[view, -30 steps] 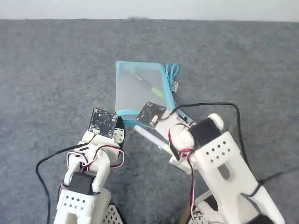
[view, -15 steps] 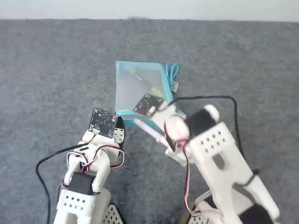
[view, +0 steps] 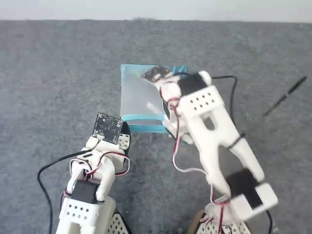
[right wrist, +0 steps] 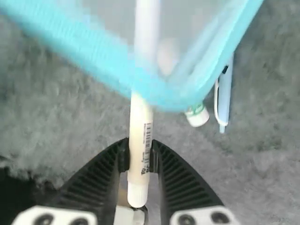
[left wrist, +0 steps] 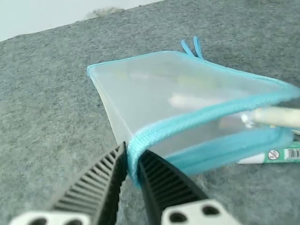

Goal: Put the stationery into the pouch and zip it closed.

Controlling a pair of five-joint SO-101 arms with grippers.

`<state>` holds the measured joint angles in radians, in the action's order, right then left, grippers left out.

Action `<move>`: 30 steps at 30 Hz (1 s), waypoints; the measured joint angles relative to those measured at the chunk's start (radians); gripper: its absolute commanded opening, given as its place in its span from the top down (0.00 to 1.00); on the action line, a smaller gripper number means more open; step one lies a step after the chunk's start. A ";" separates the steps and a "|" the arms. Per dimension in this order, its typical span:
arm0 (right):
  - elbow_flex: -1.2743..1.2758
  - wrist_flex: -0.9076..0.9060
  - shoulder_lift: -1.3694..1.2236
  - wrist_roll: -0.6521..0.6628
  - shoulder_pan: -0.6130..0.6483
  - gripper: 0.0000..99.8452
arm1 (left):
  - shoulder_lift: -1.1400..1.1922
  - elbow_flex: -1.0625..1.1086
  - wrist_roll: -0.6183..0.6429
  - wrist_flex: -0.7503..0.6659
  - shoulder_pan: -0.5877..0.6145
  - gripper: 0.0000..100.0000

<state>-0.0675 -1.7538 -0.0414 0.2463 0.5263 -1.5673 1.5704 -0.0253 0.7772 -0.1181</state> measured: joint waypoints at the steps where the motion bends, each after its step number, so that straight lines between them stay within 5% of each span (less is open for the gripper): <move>1: -0.023 0.000 -0.020 -0.005 0.000 0.99 | 0.000 0.000 0.000 0.000 0.000 0.99; 5: -0.124 0.000 -0.078 -0.012 0.000 0.98 | 0.000 0.000 0.000 0.000 0.000 0.99; 11: -0.169 -0.002 -0.083 -0.017 0.068 0.81 | 0.000 0.000 0.003 0.000 0.002 0.99; 17: -0.180 -0.002 -0.083 -0.009 0.173 0.81 | 0.000 0.000 0.005 0.000 0.002 0.99; 30: -0.272 -0.002 0.063 0.003 0.161 0.81 | 0.000 0.000 0.000 -0.003 0.002 0.99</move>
<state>-0.3391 -1.7553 0.0215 0.2493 0.6874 -1.5673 1.5704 -0.0253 0.7741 -0.1166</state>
